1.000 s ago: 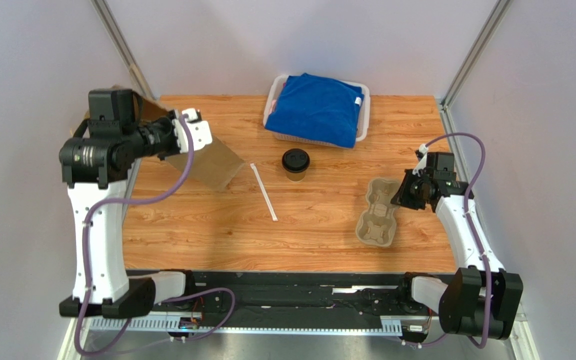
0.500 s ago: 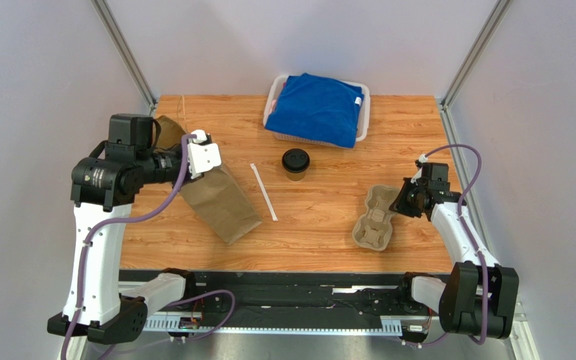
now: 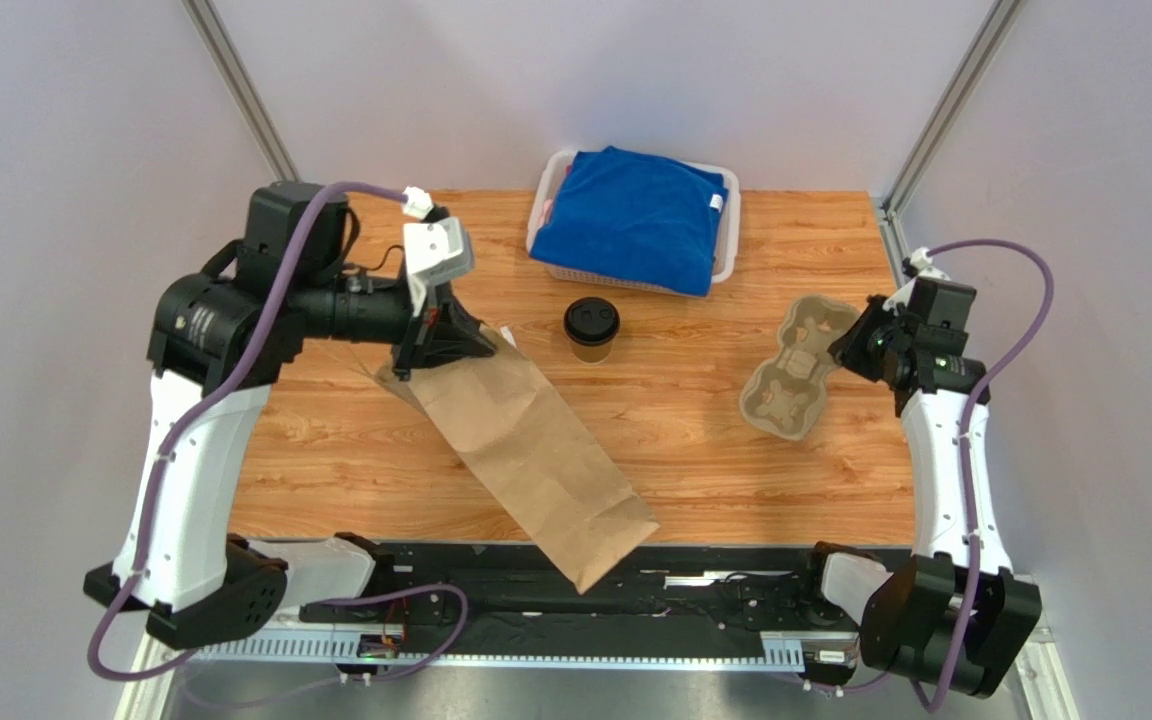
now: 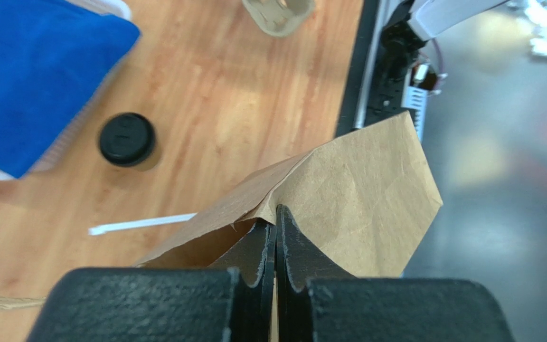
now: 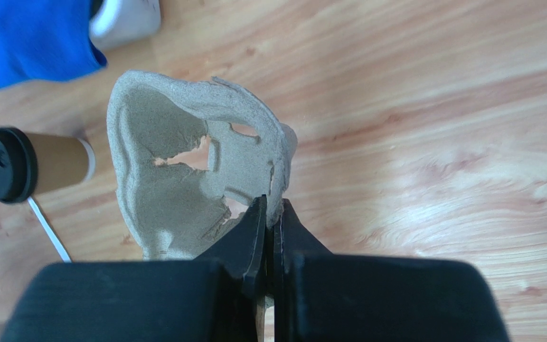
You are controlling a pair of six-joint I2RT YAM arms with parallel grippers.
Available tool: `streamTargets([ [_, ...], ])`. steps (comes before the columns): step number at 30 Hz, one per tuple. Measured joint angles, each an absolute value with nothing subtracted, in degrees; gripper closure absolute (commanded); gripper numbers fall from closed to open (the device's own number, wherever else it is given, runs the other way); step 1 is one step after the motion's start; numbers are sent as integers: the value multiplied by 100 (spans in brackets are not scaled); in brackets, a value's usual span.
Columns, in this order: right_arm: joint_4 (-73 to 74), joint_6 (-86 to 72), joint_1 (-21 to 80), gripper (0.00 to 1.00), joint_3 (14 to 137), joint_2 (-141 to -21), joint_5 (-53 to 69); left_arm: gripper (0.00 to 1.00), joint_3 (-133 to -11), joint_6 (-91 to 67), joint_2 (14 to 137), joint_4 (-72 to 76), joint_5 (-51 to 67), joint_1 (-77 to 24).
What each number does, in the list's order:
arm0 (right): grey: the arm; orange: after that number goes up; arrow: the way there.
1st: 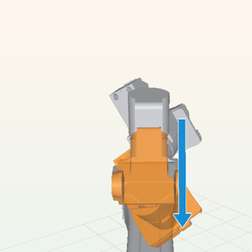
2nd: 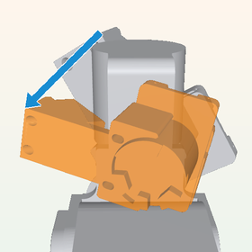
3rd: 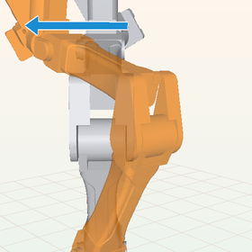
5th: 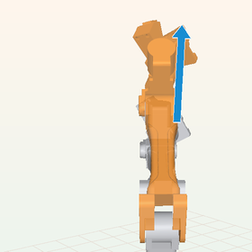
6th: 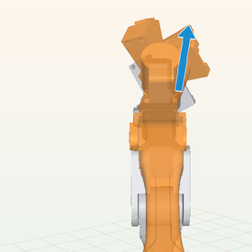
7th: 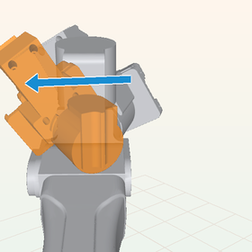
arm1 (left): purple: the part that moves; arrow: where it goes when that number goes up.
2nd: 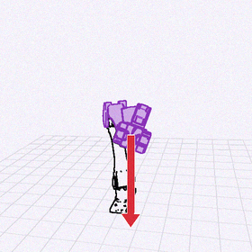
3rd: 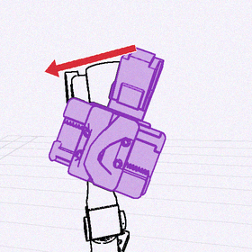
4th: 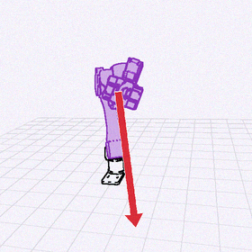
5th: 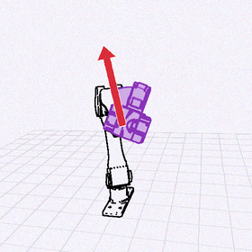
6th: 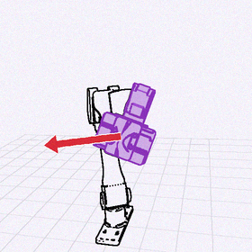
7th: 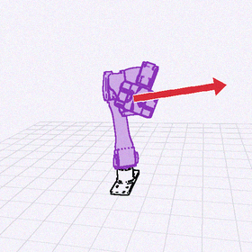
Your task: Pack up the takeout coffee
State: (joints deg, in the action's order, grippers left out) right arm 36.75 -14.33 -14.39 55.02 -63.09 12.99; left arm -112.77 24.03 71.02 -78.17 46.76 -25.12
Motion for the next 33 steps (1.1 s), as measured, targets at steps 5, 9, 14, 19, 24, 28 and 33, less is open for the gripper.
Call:
streamTargets([
  [5,3739,-1361,-1780,100,6016,-6239,1299,100,-11196,1315,7384,-7472,4222,-3295],
  [9,3745,-1323,-1953,100,6163,-6132,1302,100,-11205,849,7443,-7185,3570,-3907],
  [14,3793,-1269,-2075,100,6178,-5990,1330,100,-11271,355,7758,-6932,2698,-4320],
  [19,3857,-1208,-2119,100,6267,-5940,1387,100,-11275,-285,8206,-6713,1752,-4759],
  [24,3854,-1197,-2121,100,6322,-5937,1428,100,-11386,-858,8503,-6462,882,-5170],
  [28,3852,-1192,-2154,100,6361,-5940,1476,100,-11900,-1092,8862,-6479,316,-5295],
  [33,3833,-1170,-2209,100,6386,-5942,1559,100,-12195,-1009,9043,-6687,-233,-5310],
])
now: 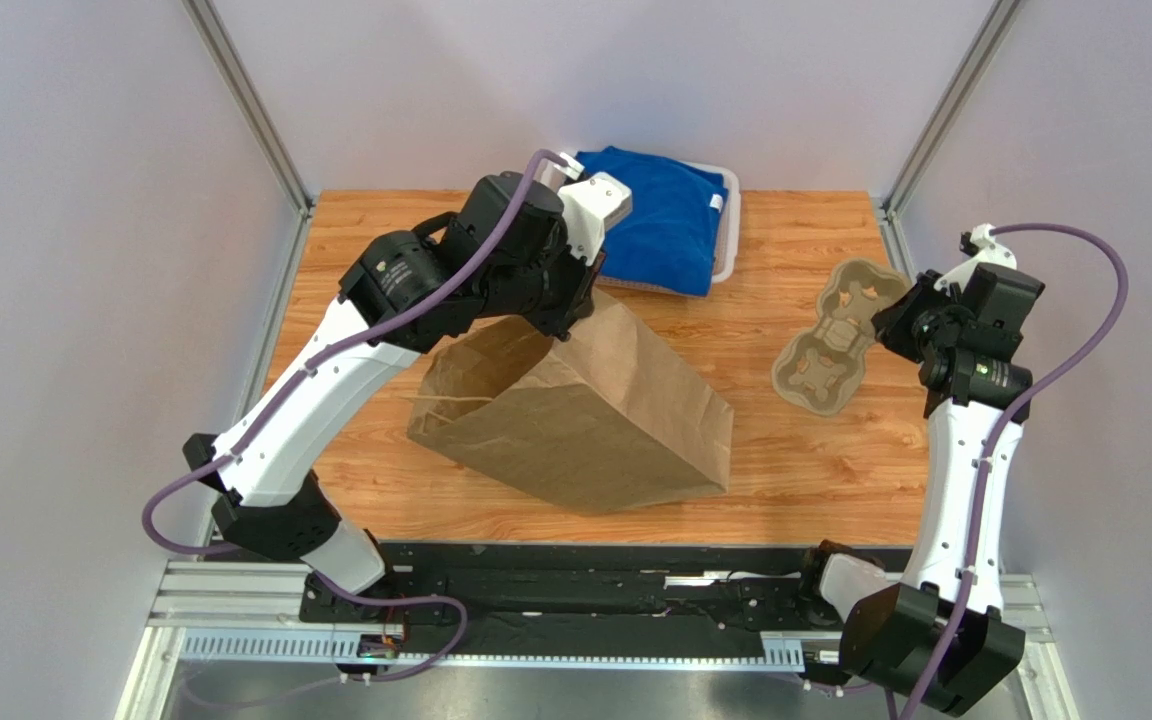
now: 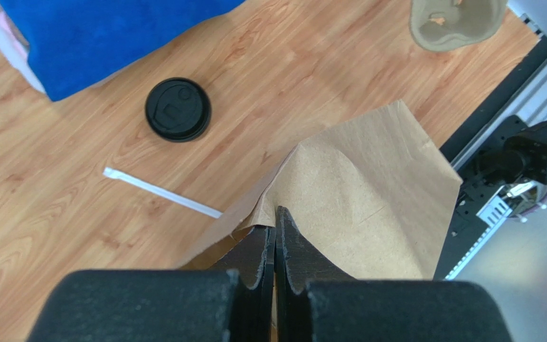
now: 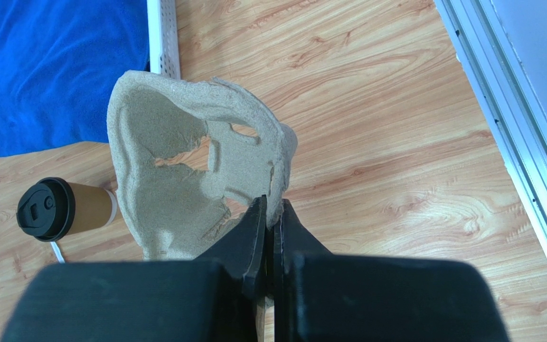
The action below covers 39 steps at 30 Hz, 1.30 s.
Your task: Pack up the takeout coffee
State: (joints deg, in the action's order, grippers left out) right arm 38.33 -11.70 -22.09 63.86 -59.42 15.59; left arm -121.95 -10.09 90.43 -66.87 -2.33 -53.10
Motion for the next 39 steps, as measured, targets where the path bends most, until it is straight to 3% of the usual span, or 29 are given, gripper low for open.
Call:
streamTargets([
  [20,3826,-1063,-2309,100,6386,-6003,1761,100,-12938,-718,9323,-7537,-729,-5389],
  [23,3798,-1068,-2309,100,6386,-6095,1763,89,-12951,-934,9651,-7422,-735,-5398],
  [27,3741,-1072,-2309,100,6388,-6215,1763,83,-13021,-1295,10156,-7266,-648,-5400],
  [31,3704,-1072,-2309,100,6394,-6239,1763,59,-13023,-1647,10473,-7126,-530,-5402],
  [33,3699,-1079,-2309,100,6403,-6241,1763,58,-12912,-1811,10457,-6936,-449,-5402],
  [37,3640,-1100,-2309,100,6414,-6241,1763,40,-12678,-2056,10324,-6525,-242,-5402],
  [39,3610,-1118,-2309,100,6414,-6241,1767,37,-12676,-2152,10300,-6379,-110,-5402],
])
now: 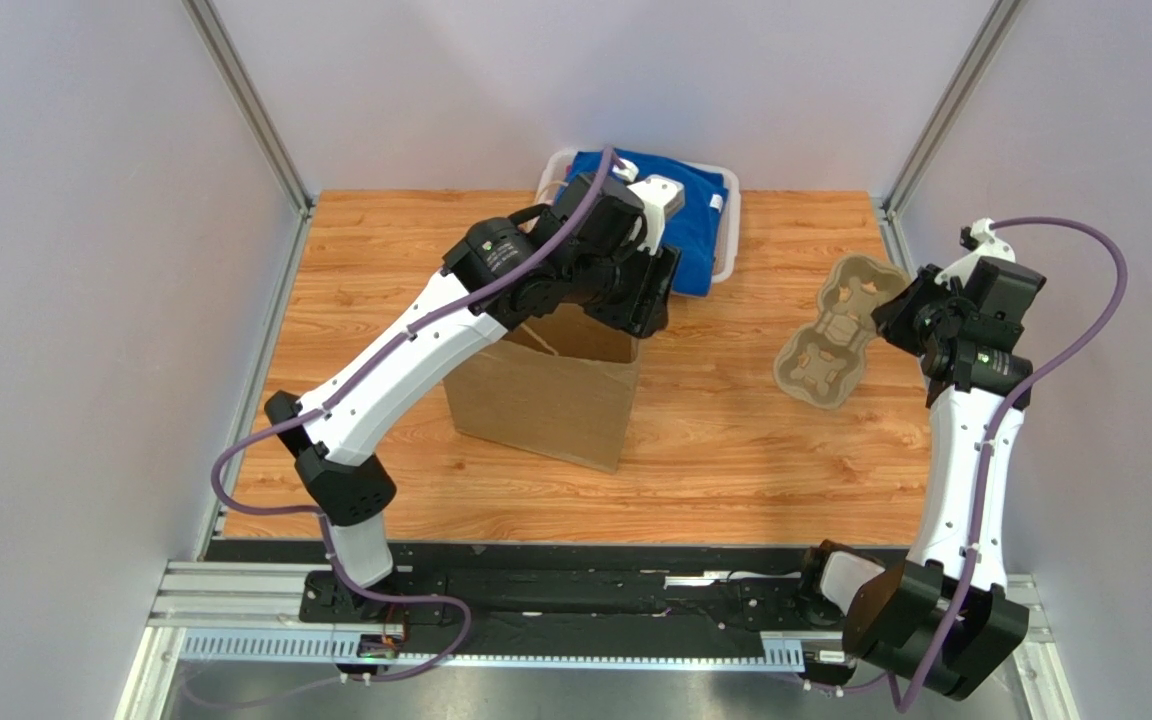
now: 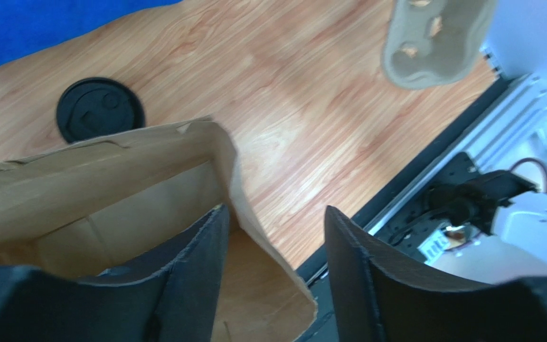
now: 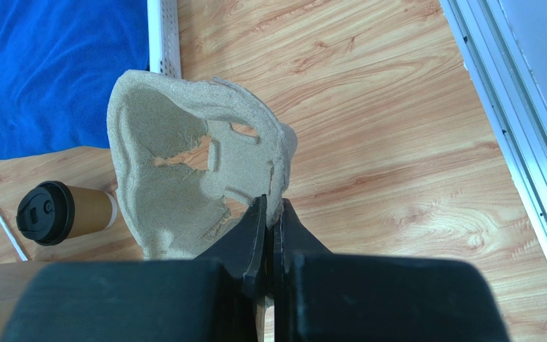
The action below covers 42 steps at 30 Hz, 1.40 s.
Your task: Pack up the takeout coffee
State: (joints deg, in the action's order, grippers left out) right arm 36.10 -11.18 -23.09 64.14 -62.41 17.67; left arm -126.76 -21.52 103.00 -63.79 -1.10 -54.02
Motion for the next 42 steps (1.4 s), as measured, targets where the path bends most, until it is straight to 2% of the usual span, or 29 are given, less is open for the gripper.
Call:
streamTargets([
  [3,3599,-1184,-2309,100,6425,-6241,1813,27,-12674,-2204,10248,-6206,130,-5402],
  [4,3594,-1216,-2309,100,6434,-6241,1855,20,-12639,-2202,10202,-6117,215,-5402],
  [6,3586,-1304,-2309,100,6488,-6241,1940,12,-12444,-2158,10012,-5889,384,-5402],
  [7,3568,-1372,-2309,100,6528,-6241,2010,4,-12274,-2128,9848,-5719,475,-5402],
  [13,3371,-1822,-2314,100,6897,-6191,2711,1,-11139,-1721,8366,-4466,864,-5402],
  [18,3234,-1905,-2174,100,7308,-5990,3415,1,-11093,-642,7489,-3758,1138,-5393],
  [22,3312,-1643,-1529,100,7616,-5627,3599,6,-11719,543,7500,-3876,1529,-5312],
  [25,3529,-1326,-661,100,7815,-5269,3448,9,-12462,1295,7826,-4292,1907,-5273],
  [27,3750,-1105,-5,100,7940,-5035,3197,11,-12901,1605,8095,-4624,2189,-5271],
  [32,4351,-755,915,100,8239,-4788,2731,22,-13872,1896,8906,-5437,2797,-5269],
  [36,4797,-513,1588,100,8353,-4801,2287,32,-13998,1826,9354,-5745,3022,-5280],
  [42,5365,-126,2014,100,8495,-4969,1929,41,-13998,1629,9719,-5894,3030,-5402],
])
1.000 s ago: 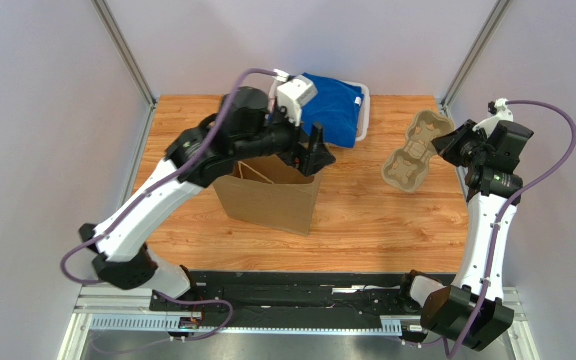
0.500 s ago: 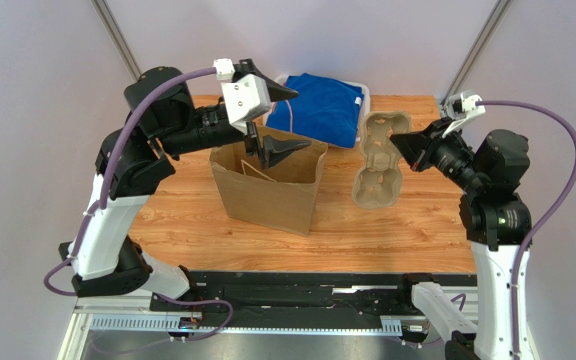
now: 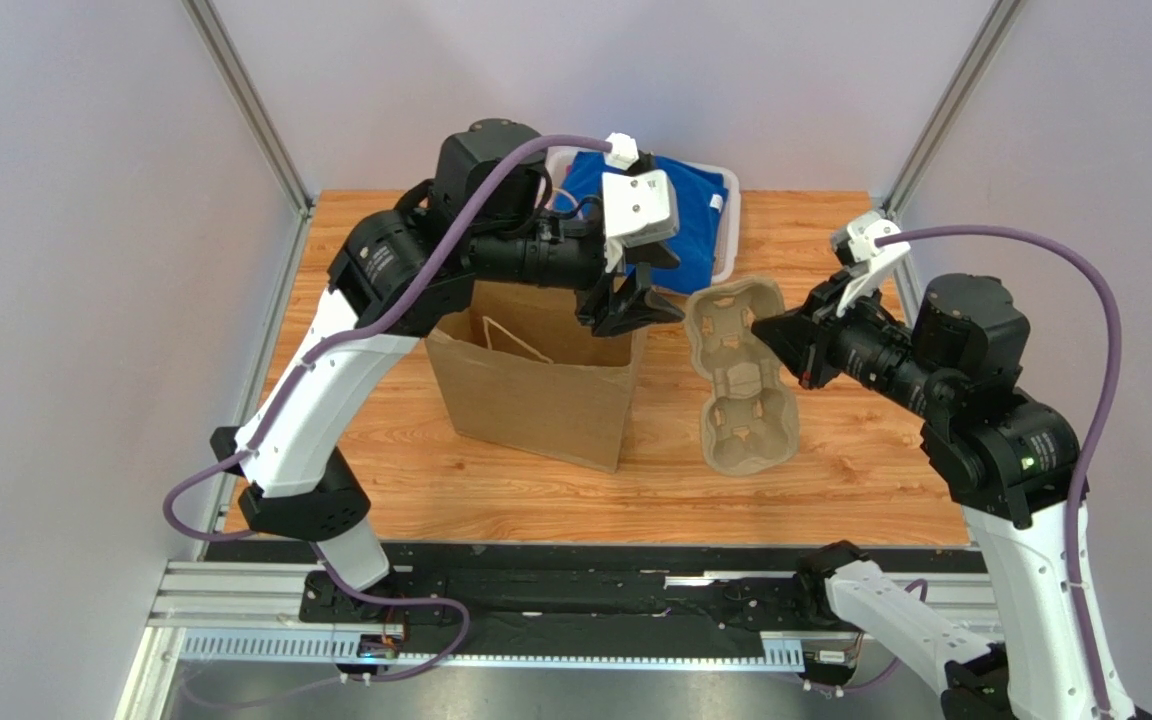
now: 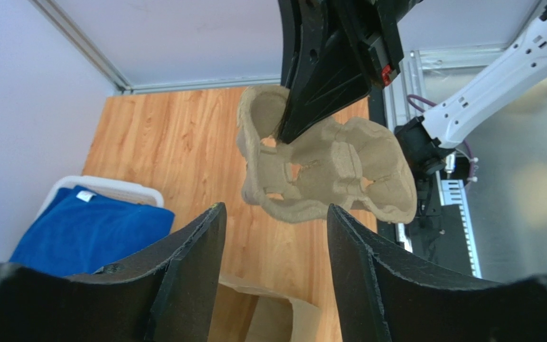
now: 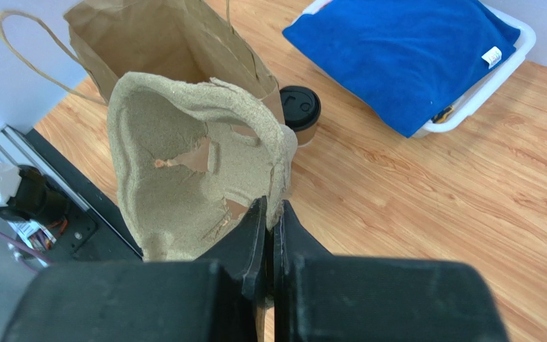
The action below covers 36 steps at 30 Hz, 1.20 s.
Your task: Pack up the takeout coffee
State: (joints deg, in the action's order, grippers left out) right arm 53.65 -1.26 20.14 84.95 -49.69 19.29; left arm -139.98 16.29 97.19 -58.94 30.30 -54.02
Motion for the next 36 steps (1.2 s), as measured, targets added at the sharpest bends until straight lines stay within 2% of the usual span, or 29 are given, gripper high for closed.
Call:
streamTargets([
  [11,5743,744,2945,100,8842,-5172,1400,49,-13987,1269,9806,-5892,2947,-5732],
  [24,5787,1114,3247,100,8921,-5170,1135,57,-13902,982,10092,-5896,2491,-5767],
  [27,5787,1168,3286,100,8921,-5170,1057,66,-13887,930,10141,-5898,2471,-5767],
  [36,5784,1232,3332,100,8921,-5164,810,80,-13784,899,10149,-5922,2451,-5769],
])
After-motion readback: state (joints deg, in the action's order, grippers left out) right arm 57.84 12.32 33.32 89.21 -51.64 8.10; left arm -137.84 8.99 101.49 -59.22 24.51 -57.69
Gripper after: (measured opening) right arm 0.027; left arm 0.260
